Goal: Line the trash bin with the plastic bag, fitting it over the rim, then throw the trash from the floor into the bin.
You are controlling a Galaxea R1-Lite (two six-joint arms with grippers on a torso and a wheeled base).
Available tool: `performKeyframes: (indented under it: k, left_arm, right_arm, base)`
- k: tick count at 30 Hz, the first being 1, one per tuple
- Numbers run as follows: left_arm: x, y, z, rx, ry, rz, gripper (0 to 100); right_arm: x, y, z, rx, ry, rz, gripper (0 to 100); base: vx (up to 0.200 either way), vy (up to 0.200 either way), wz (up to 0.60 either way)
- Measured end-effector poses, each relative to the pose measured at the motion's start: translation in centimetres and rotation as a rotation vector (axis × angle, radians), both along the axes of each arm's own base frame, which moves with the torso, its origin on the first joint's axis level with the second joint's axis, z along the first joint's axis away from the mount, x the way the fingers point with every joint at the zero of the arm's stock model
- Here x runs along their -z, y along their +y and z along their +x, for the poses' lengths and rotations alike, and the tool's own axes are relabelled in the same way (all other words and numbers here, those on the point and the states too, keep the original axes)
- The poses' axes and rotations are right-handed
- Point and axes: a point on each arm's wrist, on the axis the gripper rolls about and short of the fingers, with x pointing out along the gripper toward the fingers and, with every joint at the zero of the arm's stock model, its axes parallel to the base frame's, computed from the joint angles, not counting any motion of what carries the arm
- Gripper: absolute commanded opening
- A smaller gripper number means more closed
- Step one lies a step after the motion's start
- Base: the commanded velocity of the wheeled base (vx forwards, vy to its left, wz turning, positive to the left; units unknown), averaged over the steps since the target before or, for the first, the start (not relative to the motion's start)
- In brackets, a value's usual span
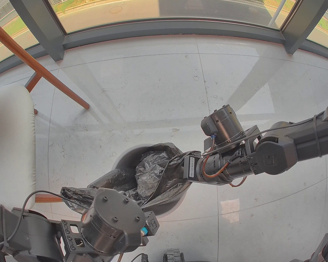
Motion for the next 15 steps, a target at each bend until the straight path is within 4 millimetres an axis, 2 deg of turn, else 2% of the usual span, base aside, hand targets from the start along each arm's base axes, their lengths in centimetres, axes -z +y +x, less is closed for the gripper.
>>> performKeyframes:
  k: [8, 9, 15]
  left_arm:
    - [0.5, -0.3, 0.2, -0.009, 0.014, -0.001, 0]
    - [0.6, -0.4, 0.2, -0.008, 0.017, 0.001, 100]
    - [1.0, -0.8, 0.3, -0.007, 0.024, 0.013, 100]
  right_arm:
    - [-0.1, 0.2, 0.1, -0.009, -0.013, 0.000, 0]
    - [-0.2, 0.2, 0.1, -0.017, -0.020, -0.004, 0]
    - [0.1, -0.6, 1.0, -0.061, -0.065, -0.061, 0]
  base:
    - [0.000, 0.000, 0.00]
    - [0.000, 0.000, 0.00]
    - [0.000, 0.000, 0.00]
